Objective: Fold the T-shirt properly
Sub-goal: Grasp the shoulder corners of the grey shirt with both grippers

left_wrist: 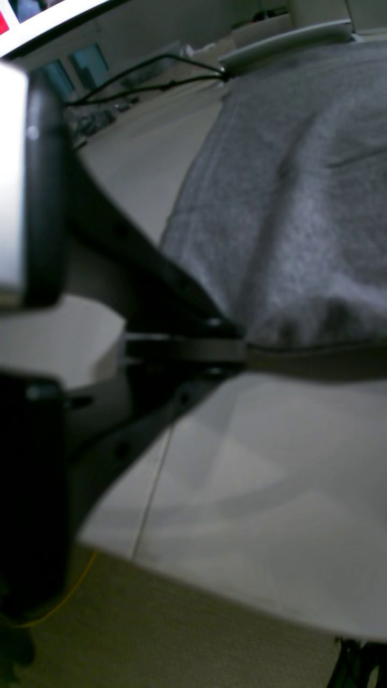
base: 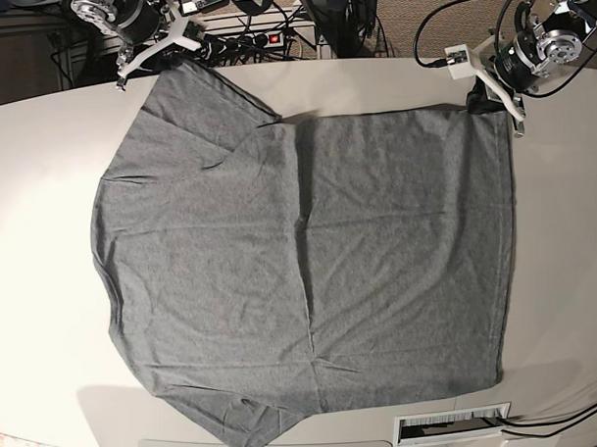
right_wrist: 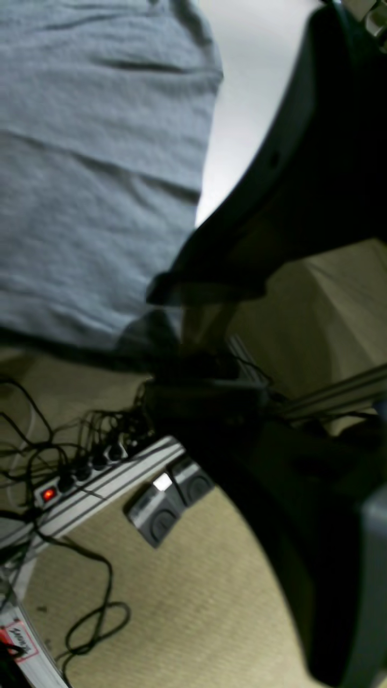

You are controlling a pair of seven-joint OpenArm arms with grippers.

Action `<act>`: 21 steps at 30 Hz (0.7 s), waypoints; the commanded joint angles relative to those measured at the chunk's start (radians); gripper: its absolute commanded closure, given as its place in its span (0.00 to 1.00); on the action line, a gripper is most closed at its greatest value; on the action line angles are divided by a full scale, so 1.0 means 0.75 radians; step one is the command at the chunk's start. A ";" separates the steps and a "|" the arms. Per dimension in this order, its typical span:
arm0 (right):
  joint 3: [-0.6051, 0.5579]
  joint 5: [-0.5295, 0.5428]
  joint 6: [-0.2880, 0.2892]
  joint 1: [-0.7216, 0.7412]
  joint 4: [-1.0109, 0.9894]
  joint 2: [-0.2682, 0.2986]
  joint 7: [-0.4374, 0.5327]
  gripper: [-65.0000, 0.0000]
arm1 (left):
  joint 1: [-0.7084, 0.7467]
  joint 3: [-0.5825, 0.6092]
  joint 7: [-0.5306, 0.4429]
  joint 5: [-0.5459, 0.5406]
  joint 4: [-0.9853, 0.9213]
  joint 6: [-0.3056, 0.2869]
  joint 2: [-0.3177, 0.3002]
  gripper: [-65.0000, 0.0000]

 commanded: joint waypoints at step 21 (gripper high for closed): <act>0.004 -0.003 -0.012 -0.074 0.148 0.020 -0.103 1.00 | 0.009 -0.010 -0.009 0.000 0.018 0.015 -0.025 1.00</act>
